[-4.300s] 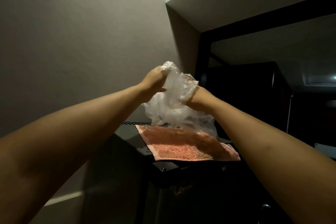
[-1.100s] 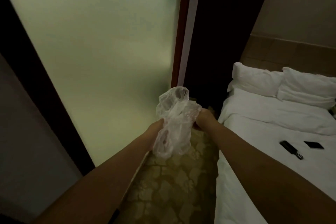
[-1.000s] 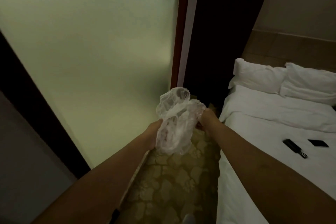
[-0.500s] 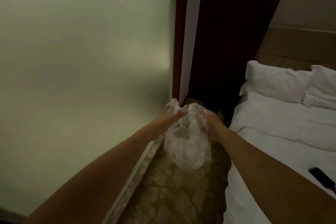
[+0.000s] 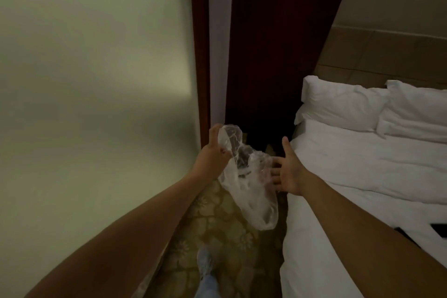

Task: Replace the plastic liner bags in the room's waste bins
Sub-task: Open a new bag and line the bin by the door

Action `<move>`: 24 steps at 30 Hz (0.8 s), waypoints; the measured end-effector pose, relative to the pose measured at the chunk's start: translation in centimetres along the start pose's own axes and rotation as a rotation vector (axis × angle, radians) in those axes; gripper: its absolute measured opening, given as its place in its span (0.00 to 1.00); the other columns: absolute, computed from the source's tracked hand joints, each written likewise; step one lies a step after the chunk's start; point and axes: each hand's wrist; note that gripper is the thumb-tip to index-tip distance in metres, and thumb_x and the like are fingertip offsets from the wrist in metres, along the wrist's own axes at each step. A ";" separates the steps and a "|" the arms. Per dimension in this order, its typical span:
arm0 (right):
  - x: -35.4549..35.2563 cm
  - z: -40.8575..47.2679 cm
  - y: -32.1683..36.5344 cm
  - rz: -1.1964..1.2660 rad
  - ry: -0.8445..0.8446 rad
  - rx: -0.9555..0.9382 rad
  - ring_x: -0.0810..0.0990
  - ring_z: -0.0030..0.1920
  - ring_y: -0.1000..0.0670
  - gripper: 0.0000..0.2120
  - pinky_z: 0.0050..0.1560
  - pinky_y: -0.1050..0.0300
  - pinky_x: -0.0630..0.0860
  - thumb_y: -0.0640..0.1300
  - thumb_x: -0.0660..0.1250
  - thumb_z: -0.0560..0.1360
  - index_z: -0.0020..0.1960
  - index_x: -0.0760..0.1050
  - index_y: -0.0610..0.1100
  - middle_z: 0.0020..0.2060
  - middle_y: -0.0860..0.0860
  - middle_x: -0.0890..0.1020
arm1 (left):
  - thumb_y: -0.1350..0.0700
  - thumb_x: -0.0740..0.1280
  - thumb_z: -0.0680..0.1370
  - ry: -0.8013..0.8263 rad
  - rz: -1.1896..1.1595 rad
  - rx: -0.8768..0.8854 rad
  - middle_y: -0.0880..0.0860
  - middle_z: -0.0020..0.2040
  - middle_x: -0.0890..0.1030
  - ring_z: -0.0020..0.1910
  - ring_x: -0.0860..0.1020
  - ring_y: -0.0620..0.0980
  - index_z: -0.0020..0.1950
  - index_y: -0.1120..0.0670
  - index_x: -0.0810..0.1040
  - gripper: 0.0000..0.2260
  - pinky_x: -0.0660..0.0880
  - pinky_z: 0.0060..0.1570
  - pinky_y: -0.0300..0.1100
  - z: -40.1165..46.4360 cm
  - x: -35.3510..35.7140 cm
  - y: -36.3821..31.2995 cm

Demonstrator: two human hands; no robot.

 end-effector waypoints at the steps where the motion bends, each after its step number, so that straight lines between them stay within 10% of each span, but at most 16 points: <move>1: -0.2 0.8 0.9 -0.035 -0.005 -0.001 0.80 0.58 0.38 0.37 0.58 0.43 0.78 0.77 0.60 0.70 0.61 0.73 0.46 0.56 0.41 0.81 | 0.59 0.66 0.79 0.030 0.040 0.040 0.59 0.35 0.80 0.31 0.79 0.62 0.76 0.36 0.49 0.35 0.77 0.29 0.58 1.9 0.7 0.0; 7: -1.5 10.7 6.0 -0.319 -0.233 -0.077 0.82 0.45 0.45 0.20 0.46 0.51 0.83 0.37 0.66 0.78 0.68 0.70 0.47 0.53 0.42 0.82 | 0.57 0.57 0.83 0.226 0.383 0.202 0.55 0.58 0.82 0.53 0.82 0.57 0.78 0.36 0.53 0.28 0.72 0.45 0.42 14.0 3.6 0.2; 11: -1.5 17.4 10.3 -0.421 -0.219 -0.027 0.81 0.47 0.44 0.18 0.52 0.49 0.81 0.37 0.55 0.80 0.56 0.82 0.50 0.50 0.45 0.81 | 0.61 0.55 0.83 0.414 0.487 0.188 0.53 0.54 0.83 0.47 0.81 0.51 0.74 0.42 0.69 0.23 0.75 0.42 0.41 22.7 4.0 3.1; 15: -1.7 22.4 14.0 -0.376 -0.229 0.089 0.74 0.31 0.48 0.09 0.42 0.53 0.76 0.43 0.69 0.77 0.49 0.83 0.38 0.35 0.44 0.77 | 0.60 0.57 0.81 0.511 0.552 0.059 0.51 0.57 0.82 0.53 0.80 0.50 0.59 0.50 0.83 0.16 0.77 0.55 0.45 29.9 3.8 6.2; 19: -2.3 26.3 16.3 -0.606 -0.194 0.030 0.78 0.41 0.50 0.04 0.36 0.60 0.76 0.42 0.73 0.75 0.48 0.86 0.47 0.46 0.49 0.82 | 0.55 0.60 0.79 0.519 0.592 -0.029 0.55 0.39 0.81 0.41 0.80 0.54 0.41 0.60 0.80 0.14 0.76 0.41 0.47 35.3 4.7 9.4; 24: -4.4 31.2 18.7 -0.854 -0.121 0.034 0.72 0.34 0.51 0.20 0.33 0.61 0.72 0.34 0.59 0.81 0.51 0.85 0.54 0.53 0.49 0.82 | 0.59 0.61 0.79 0.563 0.593 -0.093 0.49 0.58 0.83 0.57 0.80 0.49 0.55 0.51 0.86 0.14 0.77 0.58 0.43 40.5 5.3 11.5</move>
Point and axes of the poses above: each hand's wrist, its own z-axis towards the middle knuckle, its own x-axis out of the palm, y = z × x
